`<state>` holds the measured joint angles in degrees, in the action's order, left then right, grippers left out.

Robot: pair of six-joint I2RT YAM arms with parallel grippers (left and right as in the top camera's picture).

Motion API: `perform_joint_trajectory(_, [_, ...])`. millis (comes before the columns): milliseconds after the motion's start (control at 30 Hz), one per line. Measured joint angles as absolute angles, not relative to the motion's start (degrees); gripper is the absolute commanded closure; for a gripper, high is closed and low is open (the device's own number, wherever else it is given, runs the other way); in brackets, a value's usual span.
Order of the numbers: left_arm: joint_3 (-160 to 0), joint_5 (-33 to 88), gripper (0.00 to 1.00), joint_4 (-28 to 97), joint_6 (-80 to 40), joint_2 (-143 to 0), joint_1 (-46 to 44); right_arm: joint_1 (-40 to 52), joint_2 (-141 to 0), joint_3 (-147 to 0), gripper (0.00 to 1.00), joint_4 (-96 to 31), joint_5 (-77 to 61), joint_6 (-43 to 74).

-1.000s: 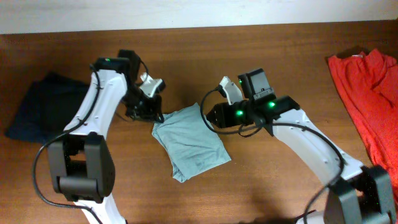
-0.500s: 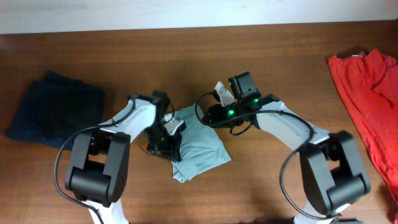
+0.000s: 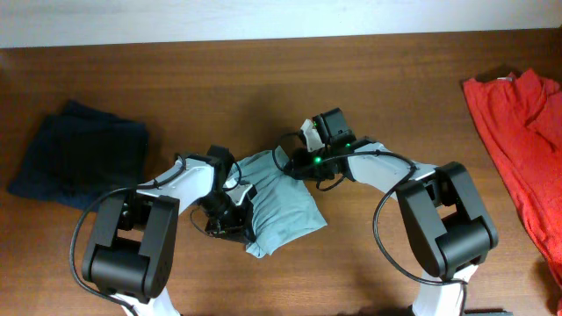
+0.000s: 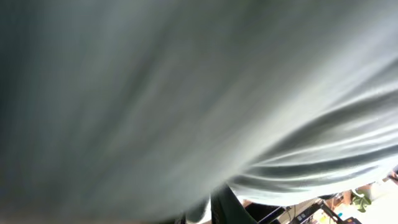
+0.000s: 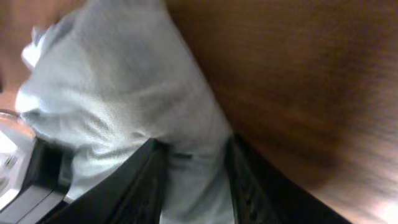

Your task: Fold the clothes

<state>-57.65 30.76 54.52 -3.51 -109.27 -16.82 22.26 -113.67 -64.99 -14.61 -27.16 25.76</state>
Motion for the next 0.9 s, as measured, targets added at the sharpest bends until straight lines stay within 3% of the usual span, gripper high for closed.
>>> perform_joint_trajectory(33, [-57.63,30.81,0.85,54.48,-3.55,-109.27,-16.8,21.96,-113.67,-65.04,0.63,-14.37,-26.39,25.93])
perform_joint_trajectory(167, [-57.58,30.89,0.86,54.46,-3.77,-109.27,-16.82,18.96,-113.67,-66.17,0.38,-14.9,-26.39,26.17])
perform_joint_trajectory(233, [-57.58,30.89,0.86,54.46,-3.95,-109.27,-16.82,16.45,-113.67,-67.51,0.33,-14.94,-29.19,25.02])
perform_joint_trajectory(500, [-60.1,25.87,0.85,60.53,-4.14,-106.5,-17.02,11.14,-108.55,-71.66,0.35,-24.84,-40.32,20.16])
perform_joint_trajectory(600, [-65.12,22.59,0.84,63.81,-4.08,-102.13,-17.02,11.18,-103.07,-72.1,0.47,-32.42,-41.06,17.08])
perform_joint_trajectory(667, [-69.89,20.05,0.67,65.19,-3.95,-98.67,-17.02,11.25,-99.0,-72.44,0.62,-38.11,-40.29,15.44])
perform_joint_trajectory(700, [-72.27,18.9,0.53,65.34,-4.03,-96.86,-17.02,11.38,-96.99,-72.77,0.68,-41.87,-39.35,14.48])
perform_joint_trajectory(767, [-76.27,16.14,0.34,65.19,-3.73,-94.08,-17.04,11.66,-94.21,-73.08,0.73,-47.44,-37.28,13.19])
perform_joint_trajectory(900, [-82.15,9.41,0.26,60.84,-3.53,-89.67,-17.02,14.35,-92.2,-73.14,0.76,-56.53,-32.29,9.87])
